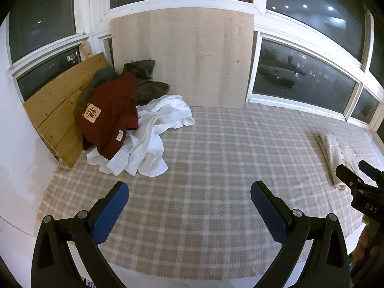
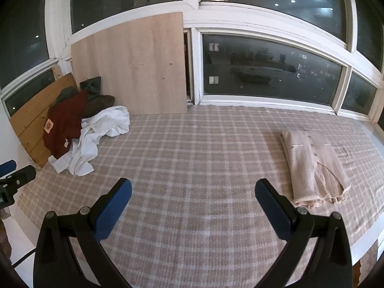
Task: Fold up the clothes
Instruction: 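Move both grippers toward the white shirt on the garment pile, then grasp the white shirt with the right gripper and lift it off the pile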
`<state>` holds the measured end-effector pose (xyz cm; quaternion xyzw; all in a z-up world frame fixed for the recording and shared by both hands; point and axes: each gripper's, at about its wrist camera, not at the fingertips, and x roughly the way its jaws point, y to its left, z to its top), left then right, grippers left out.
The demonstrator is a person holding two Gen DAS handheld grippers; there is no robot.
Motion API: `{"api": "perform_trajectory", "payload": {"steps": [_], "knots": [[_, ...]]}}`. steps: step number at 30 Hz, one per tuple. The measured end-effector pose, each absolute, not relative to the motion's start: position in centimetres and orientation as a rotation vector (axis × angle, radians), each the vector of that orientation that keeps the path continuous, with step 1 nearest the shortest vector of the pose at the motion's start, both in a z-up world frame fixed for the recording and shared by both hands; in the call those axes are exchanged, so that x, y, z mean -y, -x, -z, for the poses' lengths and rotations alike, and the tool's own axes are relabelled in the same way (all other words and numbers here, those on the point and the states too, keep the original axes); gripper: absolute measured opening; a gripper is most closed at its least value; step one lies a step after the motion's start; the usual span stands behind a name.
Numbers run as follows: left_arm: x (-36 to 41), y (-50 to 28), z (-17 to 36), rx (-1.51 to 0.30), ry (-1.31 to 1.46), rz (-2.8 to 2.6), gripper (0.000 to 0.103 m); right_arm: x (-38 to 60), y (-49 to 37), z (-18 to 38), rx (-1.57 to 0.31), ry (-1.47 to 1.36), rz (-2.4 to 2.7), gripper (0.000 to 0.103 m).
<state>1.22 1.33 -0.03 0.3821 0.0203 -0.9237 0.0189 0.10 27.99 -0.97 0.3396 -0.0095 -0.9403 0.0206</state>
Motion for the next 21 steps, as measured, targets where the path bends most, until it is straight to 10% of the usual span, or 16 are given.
{"api": "perform_trajectory", "payload": {"steps": [21], "knots": [[8.9, -1.4, -0.9, -0.117, -1.061, 2.647, 0.095, -20.7, 5.5, 0.4, 0.089, -0.914, 2.687, 0.103]]}}
